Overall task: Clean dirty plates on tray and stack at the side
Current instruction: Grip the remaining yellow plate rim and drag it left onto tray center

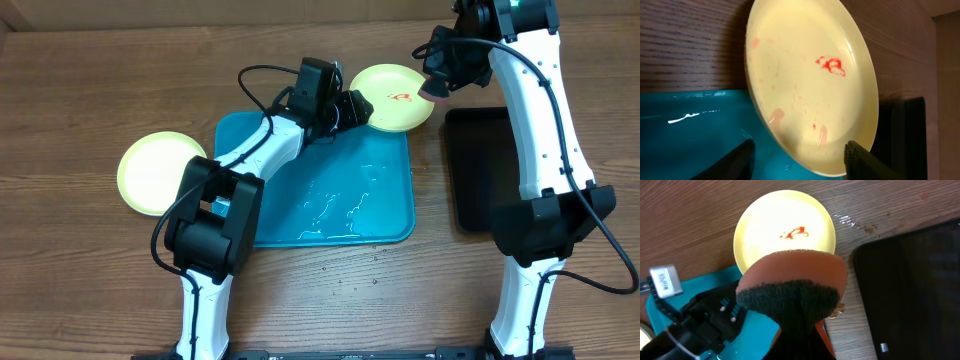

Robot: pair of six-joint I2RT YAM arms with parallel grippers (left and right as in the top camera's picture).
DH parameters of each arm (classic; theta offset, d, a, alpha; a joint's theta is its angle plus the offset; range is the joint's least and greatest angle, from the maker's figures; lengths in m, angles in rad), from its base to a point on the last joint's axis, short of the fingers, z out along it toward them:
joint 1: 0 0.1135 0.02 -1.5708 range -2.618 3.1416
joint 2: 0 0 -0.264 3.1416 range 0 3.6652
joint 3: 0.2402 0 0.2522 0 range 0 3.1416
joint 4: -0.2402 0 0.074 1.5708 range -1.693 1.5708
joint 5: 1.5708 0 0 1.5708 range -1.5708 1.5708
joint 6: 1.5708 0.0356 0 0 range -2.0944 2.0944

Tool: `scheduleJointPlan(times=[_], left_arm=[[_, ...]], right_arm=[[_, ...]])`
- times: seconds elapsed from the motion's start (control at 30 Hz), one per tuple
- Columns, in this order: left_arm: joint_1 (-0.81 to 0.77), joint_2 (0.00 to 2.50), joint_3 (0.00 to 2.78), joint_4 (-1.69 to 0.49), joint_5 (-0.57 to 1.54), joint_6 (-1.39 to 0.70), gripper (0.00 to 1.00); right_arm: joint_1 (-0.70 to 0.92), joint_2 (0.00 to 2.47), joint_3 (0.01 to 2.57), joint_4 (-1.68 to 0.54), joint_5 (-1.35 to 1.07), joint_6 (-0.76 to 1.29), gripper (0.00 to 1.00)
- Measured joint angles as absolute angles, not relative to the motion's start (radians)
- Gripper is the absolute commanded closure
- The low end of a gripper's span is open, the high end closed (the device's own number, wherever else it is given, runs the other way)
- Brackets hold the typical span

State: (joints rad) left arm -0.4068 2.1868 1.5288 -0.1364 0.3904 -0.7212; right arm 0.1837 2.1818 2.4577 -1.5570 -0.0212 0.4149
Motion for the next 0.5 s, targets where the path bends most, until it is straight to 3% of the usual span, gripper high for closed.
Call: scheduleJointPlan(times=[0.5], left_arm=[[-0.446, 2.189, 1.529, -0.142, 0.259, -0.757, 0.46]], right_arm=[[0.184, 2.182, 2.458, -1.565, -0.022, 0.415, 0.96]])
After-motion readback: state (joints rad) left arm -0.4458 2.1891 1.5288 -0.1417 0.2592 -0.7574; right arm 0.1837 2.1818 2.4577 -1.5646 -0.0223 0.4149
